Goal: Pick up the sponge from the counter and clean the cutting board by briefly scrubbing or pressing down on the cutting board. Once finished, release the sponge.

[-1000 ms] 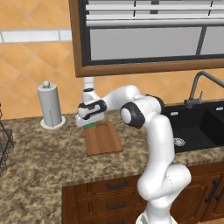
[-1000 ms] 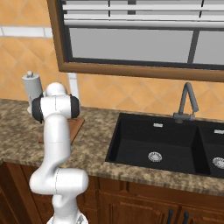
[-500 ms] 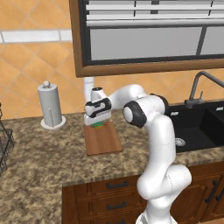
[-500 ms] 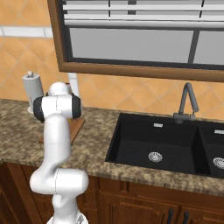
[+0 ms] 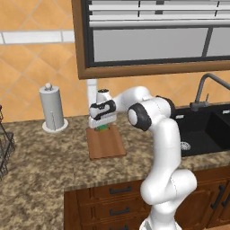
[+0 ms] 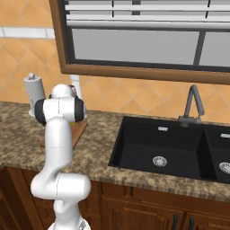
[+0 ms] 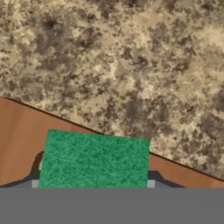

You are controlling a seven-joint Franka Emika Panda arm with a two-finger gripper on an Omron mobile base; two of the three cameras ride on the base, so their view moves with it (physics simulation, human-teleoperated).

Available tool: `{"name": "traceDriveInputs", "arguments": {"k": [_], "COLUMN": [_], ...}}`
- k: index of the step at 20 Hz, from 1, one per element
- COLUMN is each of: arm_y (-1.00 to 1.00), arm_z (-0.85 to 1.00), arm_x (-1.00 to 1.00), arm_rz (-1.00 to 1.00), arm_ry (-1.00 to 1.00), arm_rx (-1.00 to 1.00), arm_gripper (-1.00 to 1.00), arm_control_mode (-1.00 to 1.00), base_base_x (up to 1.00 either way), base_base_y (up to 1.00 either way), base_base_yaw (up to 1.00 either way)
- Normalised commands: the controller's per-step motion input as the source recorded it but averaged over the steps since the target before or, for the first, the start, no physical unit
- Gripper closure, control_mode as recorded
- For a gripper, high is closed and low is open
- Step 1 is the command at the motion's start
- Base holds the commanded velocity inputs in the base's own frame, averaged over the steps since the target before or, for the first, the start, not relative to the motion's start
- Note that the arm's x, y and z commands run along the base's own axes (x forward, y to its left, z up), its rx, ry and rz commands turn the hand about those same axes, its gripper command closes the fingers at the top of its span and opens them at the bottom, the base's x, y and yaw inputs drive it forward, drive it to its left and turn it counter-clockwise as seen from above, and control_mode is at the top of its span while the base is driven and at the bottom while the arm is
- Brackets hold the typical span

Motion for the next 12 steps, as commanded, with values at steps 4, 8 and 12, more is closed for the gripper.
{"name": "traceDriveInputs", "arguments": {"k": [4,8,12], "arm_y": [-0.61,-0.67,-0.61], "arm_z": [-0.18,-0.23,-0.27], "arm_x": [-0.2,-0.27,-0.31], "arm_rz": [0.0,0.0,0.0], "arm_ry": [0.0,0.0,0.0], "arm_rx": [0.05,0.07,0.06], "arm_gripper": [1.0,1.0,1.0], "arm_control_mode": [-1.0,-1.0,-1.0], "base_base_x": [0.0,0.0,0.0], "base_base_y": [0.0,0.0,0.0], "base_base_yaw": [0.0,0.0,0.0]}}
